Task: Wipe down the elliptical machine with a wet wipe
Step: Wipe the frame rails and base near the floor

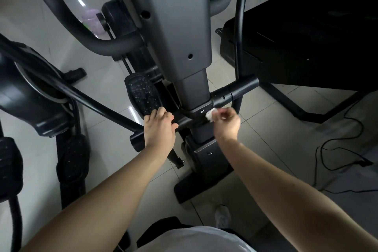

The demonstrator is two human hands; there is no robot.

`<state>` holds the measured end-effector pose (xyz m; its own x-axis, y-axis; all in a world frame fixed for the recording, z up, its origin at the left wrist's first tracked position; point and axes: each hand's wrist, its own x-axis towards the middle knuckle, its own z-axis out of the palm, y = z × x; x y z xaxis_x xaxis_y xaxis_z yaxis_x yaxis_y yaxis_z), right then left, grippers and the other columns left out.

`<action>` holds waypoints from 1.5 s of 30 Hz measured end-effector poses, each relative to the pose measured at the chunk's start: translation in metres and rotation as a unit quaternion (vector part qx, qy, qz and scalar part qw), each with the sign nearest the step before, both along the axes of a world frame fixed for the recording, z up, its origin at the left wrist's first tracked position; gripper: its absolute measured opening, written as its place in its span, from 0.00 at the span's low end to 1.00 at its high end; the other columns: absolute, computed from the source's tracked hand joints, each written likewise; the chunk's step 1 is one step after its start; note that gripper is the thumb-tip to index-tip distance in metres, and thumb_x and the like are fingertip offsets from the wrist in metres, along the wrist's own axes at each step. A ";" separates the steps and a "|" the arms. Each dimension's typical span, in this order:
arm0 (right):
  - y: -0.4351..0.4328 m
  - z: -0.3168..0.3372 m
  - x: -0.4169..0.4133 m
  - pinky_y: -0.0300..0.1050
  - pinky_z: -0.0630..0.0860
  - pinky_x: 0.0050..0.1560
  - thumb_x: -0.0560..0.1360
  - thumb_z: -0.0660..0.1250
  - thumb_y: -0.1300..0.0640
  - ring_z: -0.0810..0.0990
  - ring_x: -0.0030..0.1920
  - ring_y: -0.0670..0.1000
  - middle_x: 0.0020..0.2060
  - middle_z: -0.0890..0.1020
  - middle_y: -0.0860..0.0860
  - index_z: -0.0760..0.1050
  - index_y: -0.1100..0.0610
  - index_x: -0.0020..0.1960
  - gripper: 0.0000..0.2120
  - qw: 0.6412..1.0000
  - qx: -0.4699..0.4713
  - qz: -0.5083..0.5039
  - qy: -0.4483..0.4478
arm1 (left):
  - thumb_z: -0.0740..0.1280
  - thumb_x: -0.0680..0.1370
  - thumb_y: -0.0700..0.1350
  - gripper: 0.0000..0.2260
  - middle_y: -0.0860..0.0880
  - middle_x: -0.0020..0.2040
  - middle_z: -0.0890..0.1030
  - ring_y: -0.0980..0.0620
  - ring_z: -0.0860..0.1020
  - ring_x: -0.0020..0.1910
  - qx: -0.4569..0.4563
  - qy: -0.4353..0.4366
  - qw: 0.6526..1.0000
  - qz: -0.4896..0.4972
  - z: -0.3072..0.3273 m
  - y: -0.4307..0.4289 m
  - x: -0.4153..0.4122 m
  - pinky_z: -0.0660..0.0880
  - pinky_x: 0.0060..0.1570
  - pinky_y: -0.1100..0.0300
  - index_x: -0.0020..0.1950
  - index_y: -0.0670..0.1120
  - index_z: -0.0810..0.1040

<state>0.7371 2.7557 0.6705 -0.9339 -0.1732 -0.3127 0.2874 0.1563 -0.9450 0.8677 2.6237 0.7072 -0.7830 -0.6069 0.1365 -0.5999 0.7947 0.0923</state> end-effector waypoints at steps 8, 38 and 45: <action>-0.028 -0.007 0.062 0.28 0.75 0.46 0.80 0.67 0.64 0.81 0.44 0.41 0.46 0.82 0.51 0.75 0.61 0.51 0.01 0.998 -0.015 0.004 -0.059 | 0.77 0.74 0.46 0.10 0.48 0.50 0.79 0.45 0.77 0.51 -0.011 0.036 0.999 0.000 -0.010 0.001 0.002 0.71 0.53 0.49 0.53 0.45 0.84; 0.025 0.070 0.060 0.52 0.83 0.46 0.76 0.73 0.66 0.85 0.42 0.56 0.45 0.84 0.60 0.75 0.61 0.53 0.08 0.964 -0.109 0.187 -0.156 | 0.69 0.81 0.48 0.07 0.56 0.46 0.85 0.61 0.81 0.46 0.445 0.184 0.876 0.009 0.039 0.028 0.029 0.76 0.49 0.63 0.53 0.49 0.85; 0.025 0.125 0.053 0.52 0.83 0.50 0.78 0.67 0.70 0.86 0.45 0.59 0.46 0.84 0.63 0.80 0.65 0.53 0.06 0.928 -0.182 0.293 -0.139 | 0.69 0.81 0.44 0.05 0.53 0.38 0.84 0.59 0.81 0.35 0.488 0.254 0.835 -0.016 0.087 0.014 0.031 0.74 0.33 0.70 0.51 0.47 0.86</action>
<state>0.7901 2.7809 0.7956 -0.5371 -0.7678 -0.3491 0.4944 0.0488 -0.8679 0.8988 2.6380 0.7945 -0.7932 -0.6020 -0.0919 -0.2663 0.2071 0.9414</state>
